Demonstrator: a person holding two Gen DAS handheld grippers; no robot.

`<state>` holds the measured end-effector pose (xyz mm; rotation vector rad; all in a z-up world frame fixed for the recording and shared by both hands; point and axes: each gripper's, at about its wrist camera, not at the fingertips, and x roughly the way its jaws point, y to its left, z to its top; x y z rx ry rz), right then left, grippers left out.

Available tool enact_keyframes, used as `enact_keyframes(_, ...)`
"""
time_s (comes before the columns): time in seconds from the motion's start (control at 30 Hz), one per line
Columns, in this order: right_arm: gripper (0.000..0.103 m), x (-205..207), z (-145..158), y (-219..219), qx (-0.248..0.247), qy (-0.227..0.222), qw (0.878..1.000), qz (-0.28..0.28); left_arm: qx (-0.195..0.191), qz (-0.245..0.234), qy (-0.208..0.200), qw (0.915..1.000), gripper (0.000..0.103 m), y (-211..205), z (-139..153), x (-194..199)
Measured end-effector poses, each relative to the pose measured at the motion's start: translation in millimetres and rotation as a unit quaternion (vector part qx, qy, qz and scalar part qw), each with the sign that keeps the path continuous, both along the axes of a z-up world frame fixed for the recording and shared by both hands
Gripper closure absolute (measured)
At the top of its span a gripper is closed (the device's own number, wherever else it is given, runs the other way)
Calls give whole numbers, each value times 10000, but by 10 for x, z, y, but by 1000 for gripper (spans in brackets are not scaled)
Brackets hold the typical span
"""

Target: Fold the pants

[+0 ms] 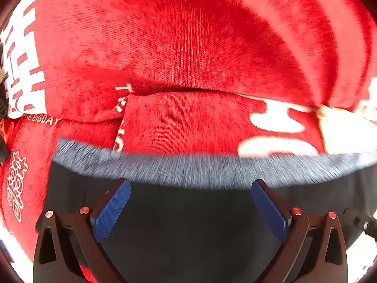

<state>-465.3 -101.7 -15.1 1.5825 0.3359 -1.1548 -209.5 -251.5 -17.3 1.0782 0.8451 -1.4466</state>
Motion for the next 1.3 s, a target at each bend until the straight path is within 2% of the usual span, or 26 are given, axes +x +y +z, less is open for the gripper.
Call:
enact_keyframes(0.1, 84, 266, -72, -564, -127, 303, 9982, 508, -7, 76, -522, 9986, 0, -180, -320, -63)
enact_keyframes(0.13, 83, 379, -140, -743, -112, 454, 9964, 710, -23, 133, -569, 9983, 0, -190, -383, -27)
enact_keyframes(0.2, 82, 532, -244, -914, -81, 766, 9919, 1007, -150, 308, -348, 9988, 0, -208, -401, 117)
enact_keyframes(0.27, 83, 581, -386, -1045, -87, 1082, 9864, 1238, -73, 347, -366, 9987, 0, -277, -392, 190)
enact_keyframes(0.33, 84, 548, -389, -1092, -410, 1038, 9867, 1182, 45, 416, -511, 9978, 0, -316, -335, 249)
enact_keyframes(0.4, 88, 356, -394, -1111, -390, 1296, 9856, 1018, 45, 381, -549, 9978, 0, -262, -171, 311)
enact_keyframes(0.47, 86, 148, -392, -1104, -268, 1098, 9906, 765, 16, 180, -459, 9988, 0, -107, -12, 304)
enact_keyframes(0.5, 81, 83, -350, -1090, -196, 1140, 9911, 664, 41, 51, -449, 9990, 0, 7, 46, 273)
enact_keyframes(0.53, 72, 23, -251, -1052, -154, 1349, 9890, 589, 108, -78, -442, 9989, 0, 153, 82, 223)
enact_keyframes(0.57, 56, -9, -190, -1024, -142, 1452, 9876, 577, 185, -160, -427, 9988, 0, 288, 78, 182)
enact_keyframes(0.63, 47, -68, -45, -842, -155, 1485, 9876, 489, 446, -386, -390, 9975, 0, 585, 2, 46)
enact_keyframes(0.7, 47, -81, 13, -661, -37, 1471, 9877, 522, 638, -496, -575, 9951, 0, 793, -149, -68)
enact_keyframes(0.77, 47, -36, -5, -419, 132, 1508, 9865, 618, 339, -184, -571, 9976, 0, 930, -162, -60)
enact_keyframes(0.83, 48, -31, -128, -135, 395, 1597, 9836, 739, 529, 8, -546, 9971, 0, 881, -164, -34)
enact_keyframes(0.9, 48, -45, -132, 36, 212, 1554, 9854, 668, 738, 39, -628, 9953, 0, 834, -151, -37)
enact_keyframes(1.0, 48, -77, -63, 133, 269, 1556, 9849, 706, 834, -69, -803, 9933, 0, 832, -42, -162)
enact_keyframes(1.1, 47, -181, -2, 213, 428, 1431, 9868, 620, 841, -178, -797, 9931, 0, 844, 54, -284)
enact_keyframes(1.2, 40, -315, 71, 315, 567, 1366, 9881, 421, 868, -299, -736, 9931, 0, 936, 123, -497)
enact_keyframes(1.3, 39, -481, 97, 447, 661, 1210, 9903, 195, 956, -497, -780, 9911, 0, 1031, 156, -809)
